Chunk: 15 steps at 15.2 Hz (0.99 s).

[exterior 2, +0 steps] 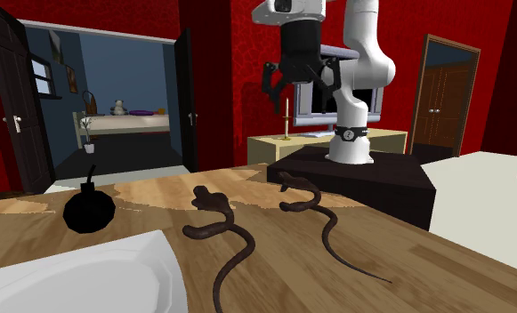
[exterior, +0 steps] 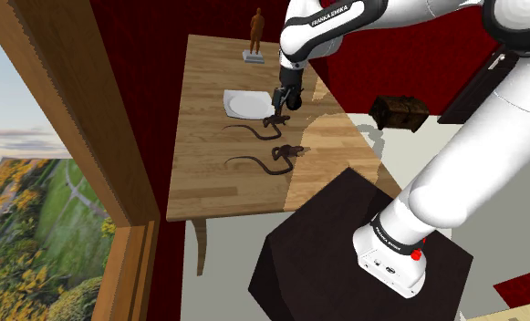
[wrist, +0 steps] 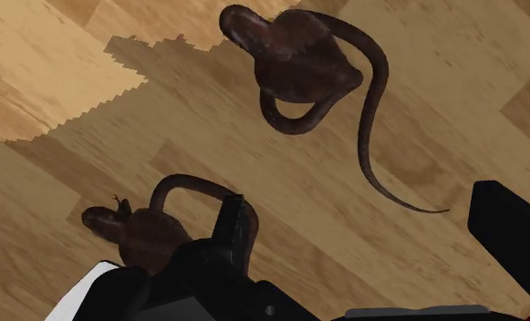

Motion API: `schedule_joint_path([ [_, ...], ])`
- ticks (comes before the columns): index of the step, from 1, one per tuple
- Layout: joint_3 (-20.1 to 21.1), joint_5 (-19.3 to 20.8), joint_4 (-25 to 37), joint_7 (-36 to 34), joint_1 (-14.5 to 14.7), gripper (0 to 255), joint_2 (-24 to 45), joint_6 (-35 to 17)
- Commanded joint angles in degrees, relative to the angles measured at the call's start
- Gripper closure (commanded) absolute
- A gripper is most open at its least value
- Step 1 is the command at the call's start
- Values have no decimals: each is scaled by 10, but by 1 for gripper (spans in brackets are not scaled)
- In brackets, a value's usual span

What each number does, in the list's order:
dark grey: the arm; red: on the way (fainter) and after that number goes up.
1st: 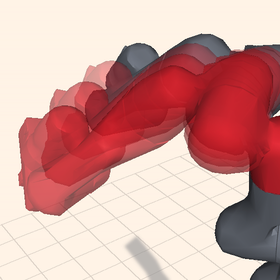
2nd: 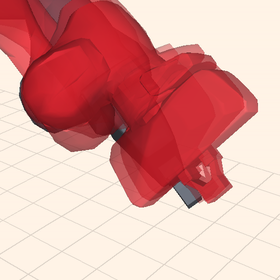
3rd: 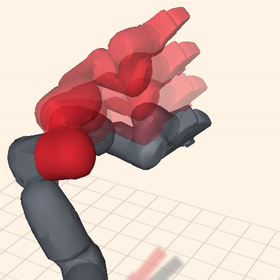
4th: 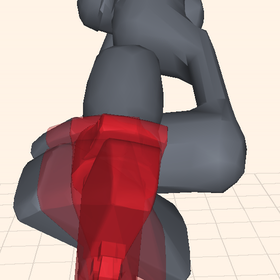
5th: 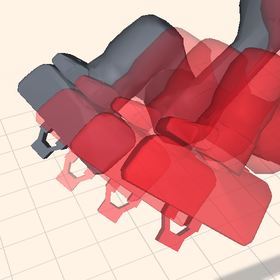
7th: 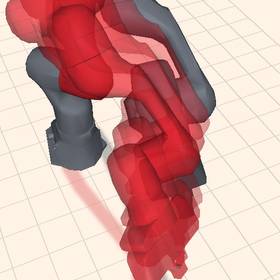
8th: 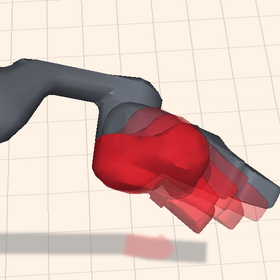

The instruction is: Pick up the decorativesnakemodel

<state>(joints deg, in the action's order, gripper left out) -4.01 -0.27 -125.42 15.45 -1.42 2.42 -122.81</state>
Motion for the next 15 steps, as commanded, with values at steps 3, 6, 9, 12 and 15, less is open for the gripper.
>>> schedule_joint_path([
  [3,-2,-4,60,12,-4,0,88,-27],
  [6,-2,-8,115,18,-8,0,156,-39],
  [9,-1,-11,178,24,-12,0,225,-45],
  [12,0,-14,248,29,-17,0,295,-43],
  [15,1,-15,329,32,-22,0,367,-34],
])
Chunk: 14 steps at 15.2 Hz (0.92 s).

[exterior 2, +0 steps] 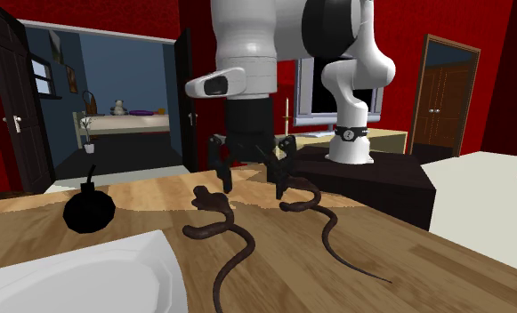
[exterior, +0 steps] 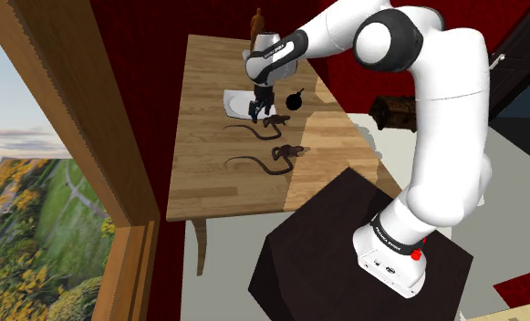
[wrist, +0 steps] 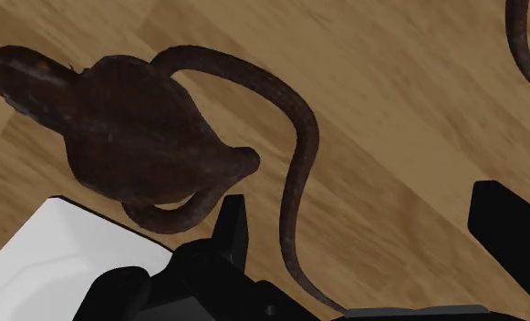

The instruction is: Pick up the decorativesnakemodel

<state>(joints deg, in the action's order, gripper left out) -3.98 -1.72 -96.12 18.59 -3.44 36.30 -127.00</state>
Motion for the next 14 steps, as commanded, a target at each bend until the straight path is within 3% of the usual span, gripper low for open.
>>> schedule_joint_path([
  [1,1,-1,66,2,-3,0,54,13],
  [6,3,-2,248,5,-12,0,193,56],
  [14,5,-3,268,4,-13,0,238,31],
])
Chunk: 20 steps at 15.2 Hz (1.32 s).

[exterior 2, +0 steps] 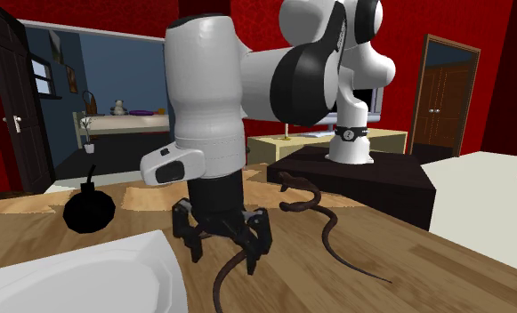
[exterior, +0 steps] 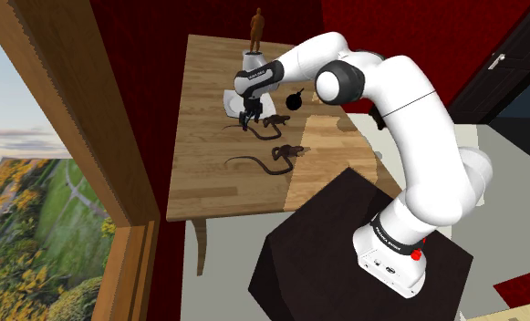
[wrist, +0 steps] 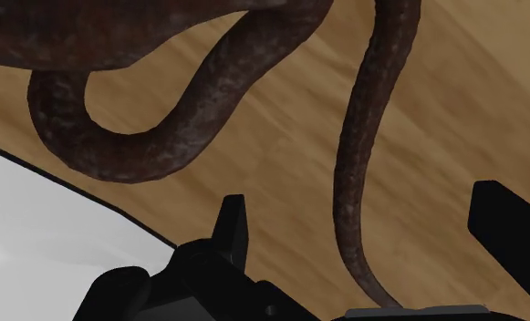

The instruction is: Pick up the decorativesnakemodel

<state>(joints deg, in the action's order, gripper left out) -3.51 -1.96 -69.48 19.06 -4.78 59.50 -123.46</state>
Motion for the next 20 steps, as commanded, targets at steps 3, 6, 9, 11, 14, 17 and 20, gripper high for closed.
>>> schedule_joint_path([
  [3,0,0,1,0,0,255,6,-5],
  [6,0,0,1,0,0,255,6,-5],
  [9,0,0,1,0,0,255,6,-5],
  [11,0,0,1,0,0,255,6,-5],
  [14,0,0,-4,0,0,255,-6,2],
  [17,-1,1,-12,0,1,255,-24,12],
  [20,-1,1,-18,0,1,255,-41,23],
])
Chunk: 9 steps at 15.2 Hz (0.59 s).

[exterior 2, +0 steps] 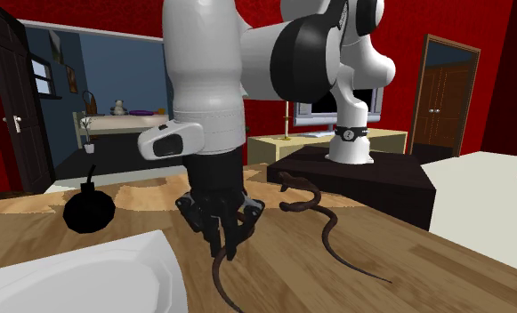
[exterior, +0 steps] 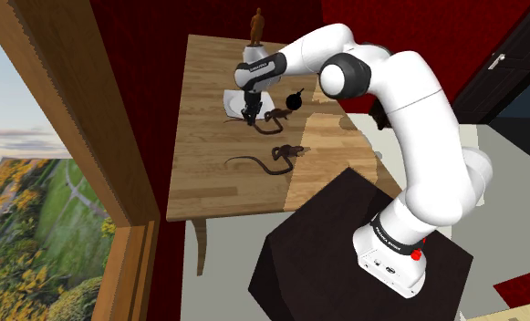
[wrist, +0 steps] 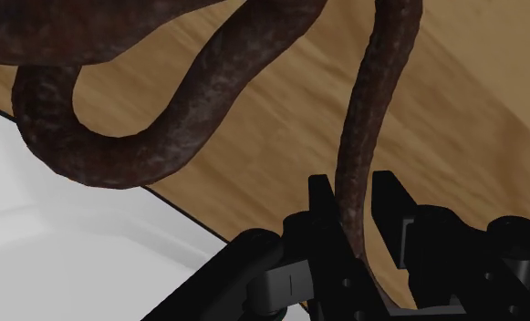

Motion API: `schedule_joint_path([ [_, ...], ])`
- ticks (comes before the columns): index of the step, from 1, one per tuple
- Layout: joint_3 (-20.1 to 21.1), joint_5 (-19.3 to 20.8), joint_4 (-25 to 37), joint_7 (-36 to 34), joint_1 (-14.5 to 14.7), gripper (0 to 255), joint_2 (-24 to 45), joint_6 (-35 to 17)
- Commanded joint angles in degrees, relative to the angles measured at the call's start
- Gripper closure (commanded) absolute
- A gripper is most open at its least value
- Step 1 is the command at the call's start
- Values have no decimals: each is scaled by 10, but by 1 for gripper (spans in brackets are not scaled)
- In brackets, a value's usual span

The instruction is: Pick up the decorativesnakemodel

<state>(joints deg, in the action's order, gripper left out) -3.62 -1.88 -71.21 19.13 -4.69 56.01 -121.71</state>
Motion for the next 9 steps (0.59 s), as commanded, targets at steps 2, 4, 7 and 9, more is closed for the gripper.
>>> schedule_joint_path([
  [2,-1,1,-4,0,1,255,-17,13],
  [4,-1,1,-6,0,1,255,-27,21],
  [7,-1,1,-9,0,2,255,-42,33],
  [9,-1,1,-8,0,2,255,-43,34],
])
